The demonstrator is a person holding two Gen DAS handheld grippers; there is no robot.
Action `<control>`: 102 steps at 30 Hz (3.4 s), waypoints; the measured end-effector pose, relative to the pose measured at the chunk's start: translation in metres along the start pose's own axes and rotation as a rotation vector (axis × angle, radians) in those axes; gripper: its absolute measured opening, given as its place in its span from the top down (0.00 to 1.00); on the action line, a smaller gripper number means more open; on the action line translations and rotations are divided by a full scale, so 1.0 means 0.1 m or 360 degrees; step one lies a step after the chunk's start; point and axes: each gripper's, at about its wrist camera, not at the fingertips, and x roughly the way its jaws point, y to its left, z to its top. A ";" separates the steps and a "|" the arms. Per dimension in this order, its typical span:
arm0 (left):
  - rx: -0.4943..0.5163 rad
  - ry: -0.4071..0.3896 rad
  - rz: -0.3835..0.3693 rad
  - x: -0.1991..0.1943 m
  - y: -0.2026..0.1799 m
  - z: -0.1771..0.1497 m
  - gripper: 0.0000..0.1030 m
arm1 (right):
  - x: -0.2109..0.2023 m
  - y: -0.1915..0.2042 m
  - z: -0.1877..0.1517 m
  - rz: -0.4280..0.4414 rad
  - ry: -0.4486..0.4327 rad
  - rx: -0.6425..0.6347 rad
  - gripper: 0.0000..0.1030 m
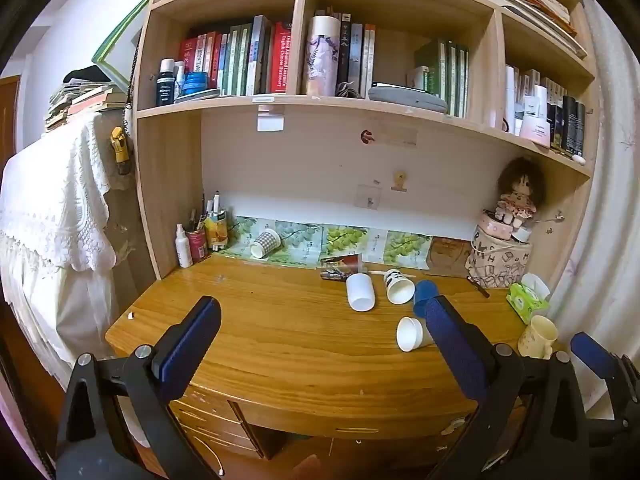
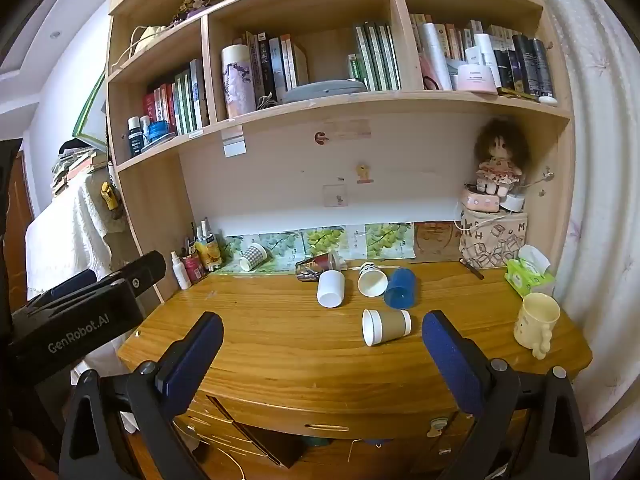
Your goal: Flip cup upright
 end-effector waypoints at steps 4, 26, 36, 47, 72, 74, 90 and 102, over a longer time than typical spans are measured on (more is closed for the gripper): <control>0.0025 -0.0014 -0.0007 -0.02 -0.02 -0.01 0.01 | 0.00 0.00 0.01 -0.0004 0.0003 -0.0002 0.03; 0.0004 0.0067 0.0071 -0.13 -0.02 -0.11 0.01 | -0.02 0.03 -0.08 0.0061 0.0078 0.0002 0.03; 0.0042 0.0124 0.0087 -0.04 0.01 -0.10 0.01 | 0.00 0.08 -0.09 0.0081 0.0095 0.0017 0.03; 0.0023 0.0160 0.0067 0.25 0.01 -0.04 0.01 | 0.23 0.06 -0.03 0.0064 0.0158 0.0020 0.03; 0.0103 0.0258 -0.0011 1.56 -0.32 0.47 0.01 | 1.43 -0.46 0.40 0.0066 0.0268 0.0091 0.03; 0.0115 0.0286 -0.0042 1.70 -0.36 0.51 0.01 | 1.54 -0.49 0.45 0.0062 0.0283 0.0104 0.03; 0.0278 0.0417 -0.0193 2.74 -0.60 0.84 0.01 | 2.50 -0.83 0.74 -0.0017 0.0426 0.0313 0.03; 0.0494 0.0484 -0.0274 3.47 -0.76 0.88 0.01 | 3.17 -1.21 0.65 -0.0052 0.0622 0.0642 0.03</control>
